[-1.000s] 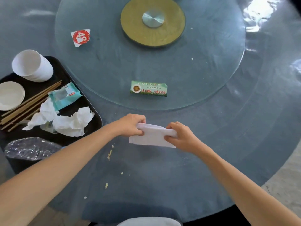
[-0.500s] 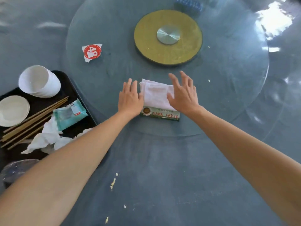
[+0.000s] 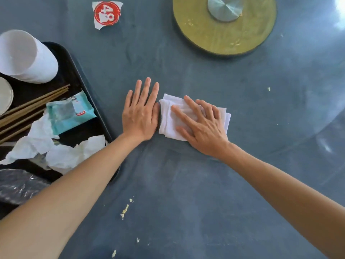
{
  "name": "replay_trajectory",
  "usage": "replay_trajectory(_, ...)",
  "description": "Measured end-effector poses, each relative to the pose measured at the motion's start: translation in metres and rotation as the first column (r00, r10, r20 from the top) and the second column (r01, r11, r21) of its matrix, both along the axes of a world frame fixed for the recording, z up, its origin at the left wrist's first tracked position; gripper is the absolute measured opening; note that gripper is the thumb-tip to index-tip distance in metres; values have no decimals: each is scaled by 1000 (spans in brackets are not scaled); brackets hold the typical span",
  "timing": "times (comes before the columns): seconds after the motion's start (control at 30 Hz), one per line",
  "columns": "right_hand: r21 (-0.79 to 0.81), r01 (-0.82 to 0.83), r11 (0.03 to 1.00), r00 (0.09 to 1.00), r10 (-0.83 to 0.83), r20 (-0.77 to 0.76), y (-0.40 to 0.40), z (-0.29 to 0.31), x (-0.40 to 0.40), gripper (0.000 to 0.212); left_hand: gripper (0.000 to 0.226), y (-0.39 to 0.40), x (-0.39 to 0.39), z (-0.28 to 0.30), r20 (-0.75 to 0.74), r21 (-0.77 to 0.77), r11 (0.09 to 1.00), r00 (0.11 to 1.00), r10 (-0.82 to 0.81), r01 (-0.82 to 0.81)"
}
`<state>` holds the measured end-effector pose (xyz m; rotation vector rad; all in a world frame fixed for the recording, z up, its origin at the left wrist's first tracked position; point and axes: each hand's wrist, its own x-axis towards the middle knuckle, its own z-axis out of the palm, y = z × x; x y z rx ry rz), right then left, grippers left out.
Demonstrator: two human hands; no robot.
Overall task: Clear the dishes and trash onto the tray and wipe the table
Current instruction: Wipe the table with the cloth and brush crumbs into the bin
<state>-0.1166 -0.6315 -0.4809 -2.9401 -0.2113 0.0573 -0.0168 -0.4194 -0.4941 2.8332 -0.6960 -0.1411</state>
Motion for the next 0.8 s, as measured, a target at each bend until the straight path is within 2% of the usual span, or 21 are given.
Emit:
replay_trajectory(0.13,86,-87,992,993,80,87,17,1,-25,48,57,18,26,0,-3,27,999,1000,-31,31)
replay_trajectory(0.27,178,-138,974,978,105,182,14,9,-9,41,59,34,60,10,-47,40,998,997,-56,58)
replay_trajectory(0.37,232,-52,971,989,19,144,-6,32,53,36,61,25,65,21,-110,8,1000,994,15,-14)
replay_trajectory(0.47,219,121,968,937,-184,297,-55,44,155,39,63,-12,55,31,-204,-43,993,974,100,-111)
replay_trajectory(0.53,175,269,947,913,-309,268,-87,35,205,42,58,-34,48,28,-242,-43,978,952,186,-202)
replay_trajectory(0.67,112,388,915,898,-403,178,-98,9,226,43,56,-36,47,9,-74,61,977,975,211,-206)
replay_trajectory(0.8,80,209,975,951,-222,217,-52,7,172,39,58,-20,69,2,-18,68,987,989,148,-147)
